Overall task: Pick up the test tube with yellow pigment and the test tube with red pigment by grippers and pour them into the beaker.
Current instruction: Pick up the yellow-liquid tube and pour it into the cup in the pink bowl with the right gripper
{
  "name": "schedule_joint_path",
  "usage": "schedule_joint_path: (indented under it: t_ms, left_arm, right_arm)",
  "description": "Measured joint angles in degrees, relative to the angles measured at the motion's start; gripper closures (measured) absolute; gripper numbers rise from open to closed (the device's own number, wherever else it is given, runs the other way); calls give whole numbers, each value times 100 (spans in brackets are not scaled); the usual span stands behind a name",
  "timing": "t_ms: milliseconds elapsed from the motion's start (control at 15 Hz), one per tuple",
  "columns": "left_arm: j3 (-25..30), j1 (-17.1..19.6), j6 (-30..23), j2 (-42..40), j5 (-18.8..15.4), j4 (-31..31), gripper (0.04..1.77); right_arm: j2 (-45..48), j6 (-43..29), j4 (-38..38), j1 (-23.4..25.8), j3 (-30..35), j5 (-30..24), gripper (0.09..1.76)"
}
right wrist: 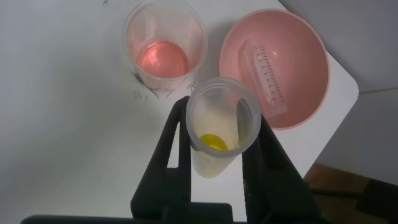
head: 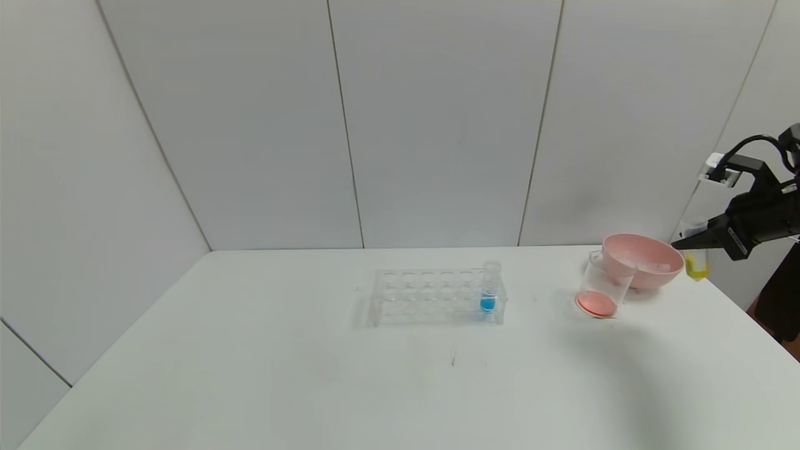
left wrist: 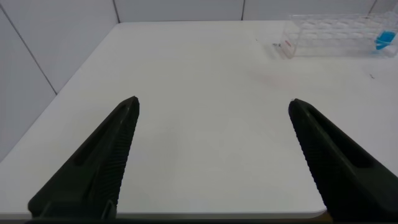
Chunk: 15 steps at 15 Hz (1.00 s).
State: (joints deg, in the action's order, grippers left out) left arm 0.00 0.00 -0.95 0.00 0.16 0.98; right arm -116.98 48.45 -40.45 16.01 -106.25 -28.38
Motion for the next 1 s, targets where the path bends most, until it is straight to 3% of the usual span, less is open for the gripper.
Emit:
schedule_joint_path:
  t_ms: [133, 267, 1000]
  left_arm:
    - [0, 0, 0, 0, 0, 0, 9]
    - [0, 0, 0, 0, 0, 0, 9]
    - [0, 0, 0, 0, 0, 0, 9]
  right_arm:
    - [-339, 38, -304, -182, -573, 550, 132]
    - [-619, 52, -112, -430, -769, 1076, 132]
    - [-722, 1306, -85, -829, -835, 2360, 132]
